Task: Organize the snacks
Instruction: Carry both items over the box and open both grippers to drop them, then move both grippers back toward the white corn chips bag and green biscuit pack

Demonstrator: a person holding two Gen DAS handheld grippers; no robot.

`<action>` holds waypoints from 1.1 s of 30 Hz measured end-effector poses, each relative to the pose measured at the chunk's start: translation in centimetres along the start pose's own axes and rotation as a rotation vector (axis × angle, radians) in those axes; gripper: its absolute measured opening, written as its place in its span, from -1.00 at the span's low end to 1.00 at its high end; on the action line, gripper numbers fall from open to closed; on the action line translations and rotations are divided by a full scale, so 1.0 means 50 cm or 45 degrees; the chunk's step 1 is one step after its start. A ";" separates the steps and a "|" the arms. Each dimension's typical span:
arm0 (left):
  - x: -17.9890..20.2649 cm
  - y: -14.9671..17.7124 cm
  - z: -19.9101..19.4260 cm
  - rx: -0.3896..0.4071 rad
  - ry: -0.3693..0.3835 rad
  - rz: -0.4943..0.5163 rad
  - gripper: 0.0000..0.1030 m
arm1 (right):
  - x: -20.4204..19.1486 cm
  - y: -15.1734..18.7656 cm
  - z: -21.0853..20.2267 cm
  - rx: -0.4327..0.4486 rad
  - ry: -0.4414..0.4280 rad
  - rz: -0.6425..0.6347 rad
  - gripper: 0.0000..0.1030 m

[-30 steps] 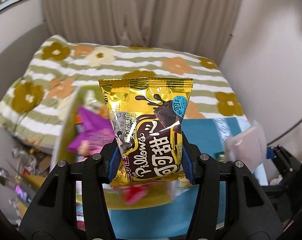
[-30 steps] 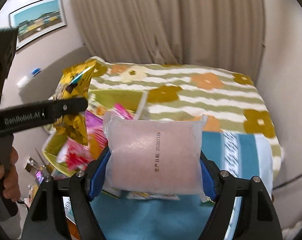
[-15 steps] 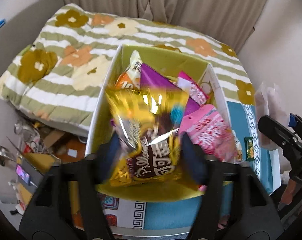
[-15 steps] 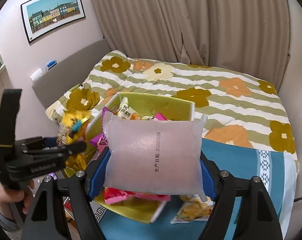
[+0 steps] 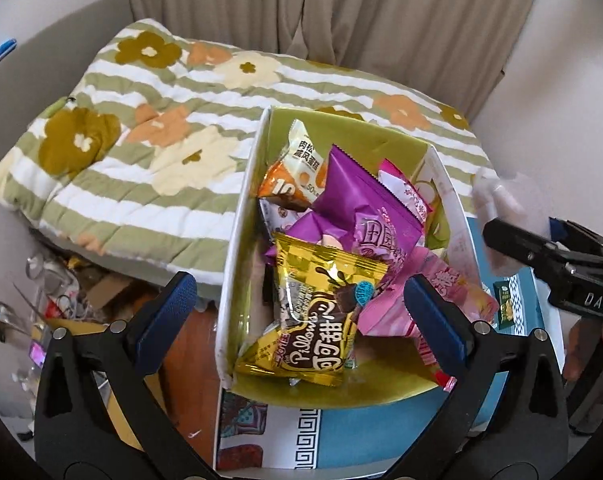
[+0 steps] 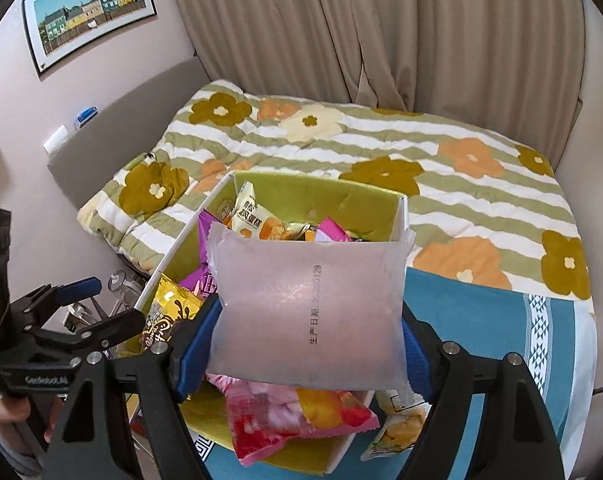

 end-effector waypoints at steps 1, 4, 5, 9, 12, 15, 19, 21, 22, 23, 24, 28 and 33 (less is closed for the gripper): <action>-0.002 0.000 0.000 -0.003 -0.003 0.001 0.99 | -0.004 0.001 0.006 -0.011 -0.009 0.000 0.59; -0.008 0.005 0.003 -0.016 0.000 0.000 0.99 | -0.006 0.008 0.006 0.018 -0.016 0.026 0.67; -0.009 0.007 0.004 -0.018 0.001 0.000 0.99 | -0.005 0.012 0.005 0.022 -0.017 0.030 0.80; -0.006 0.016 0.008 -0.024 -0.002 0.002 0.99 | 0.003 0.030 -0.001 0.028 0.023 0.045 0.92; 0.000 0.021 0.004 -0.023 -0.006 -0.001 0.99 | 0.012 0.043 -0.011 0.027 0.034 0.059 0.92; 0.012 0.024 -0.013 -0.004 -0.013 0.000 0.99 | 0.018 0.050 -0.033 0.051 0.044 0.060 0.92; 0.040 0.026 -0.047 0.038 -0.020 0.009 0.99 | 0.024 0.053 -0.069 0.090 0.048 0.054 0.92; 0.059 0.027 -0.064 0.056 -0.025 0.019 0.99 | 0.031 0.058 -0.091 0.112 0.050 0.054 0.92; 0.068 0.028 -0.072 0.065 -0.027 0.024 0.99 | 0.037 0.059 -0.102 0.122 0.050 0.055 0.92; 0.080 0.029 -0.080 0.076 -0.028 0.029 0.99 | 0.042 0.062 -0.114 0.133 0.051 0.057 0.92; 0.093 0.031 -0.090 0.089 -0.027 0.035 0.99 | 0.052 0.066 -0.129 0.148 0.055 0.060 0.92; 0.140 0.039 -0.115 0.127 -0.027 0.053 0.99 | 0.086 0.079 -0.174 0.190 0.072 0.075 0.92; 0.217 0.057 -0.132 0.155 -0.015 0.078 0.99 | 0.147 0.105 -0.223 0.229 0.097 0.105 0.92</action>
Point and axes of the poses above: each gripper's, at about its wrist camera, not at the fingertips, and z roughly the way its jaws point, x to its right, y to its underside, the point moved 5 cm from there along z, roughly the way its jaws point, and after that the axes turned 3 degrees about -z, right-handed, at the moved point
